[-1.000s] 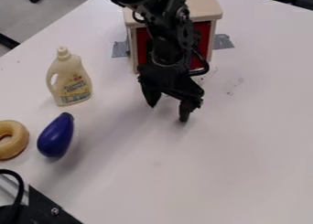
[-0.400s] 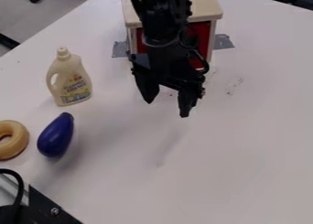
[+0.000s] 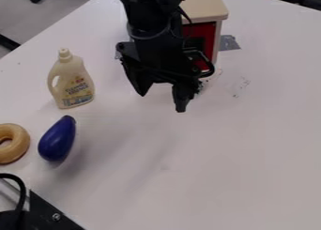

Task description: Close the drawer

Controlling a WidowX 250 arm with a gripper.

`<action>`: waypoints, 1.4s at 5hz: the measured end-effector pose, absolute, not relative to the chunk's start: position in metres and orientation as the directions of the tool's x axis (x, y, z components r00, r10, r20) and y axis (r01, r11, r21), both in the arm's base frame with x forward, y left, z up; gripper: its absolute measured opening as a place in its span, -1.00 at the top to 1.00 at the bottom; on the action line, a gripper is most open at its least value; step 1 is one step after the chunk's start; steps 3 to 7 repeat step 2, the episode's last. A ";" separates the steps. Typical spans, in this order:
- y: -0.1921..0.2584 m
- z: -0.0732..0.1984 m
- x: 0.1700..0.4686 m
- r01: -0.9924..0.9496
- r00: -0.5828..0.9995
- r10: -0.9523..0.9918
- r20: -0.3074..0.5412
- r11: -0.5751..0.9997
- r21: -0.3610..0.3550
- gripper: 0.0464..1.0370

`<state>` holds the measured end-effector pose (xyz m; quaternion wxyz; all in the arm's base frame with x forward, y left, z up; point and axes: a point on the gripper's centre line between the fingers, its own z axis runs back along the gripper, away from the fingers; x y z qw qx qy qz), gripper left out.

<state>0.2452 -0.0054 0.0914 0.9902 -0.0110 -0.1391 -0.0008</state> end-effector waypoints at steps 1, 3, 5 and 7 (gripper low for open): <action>-0.009 0.098 0.237 0.010 0.960 -0.003 0.281 1.000 -0.025 -0.91; -0.011 0.098 0.230 0.026 0.969 -0.024 0.244 1.000 -0.006 -0.91; -0.011 0.098 0.230 0.026 0.969 -0.024 0.244 1.000 -0.006 -0.91; -0.011 0.098 0.230 0.026 0.969 -0.024 0.244 1.000 -0.006 -0.91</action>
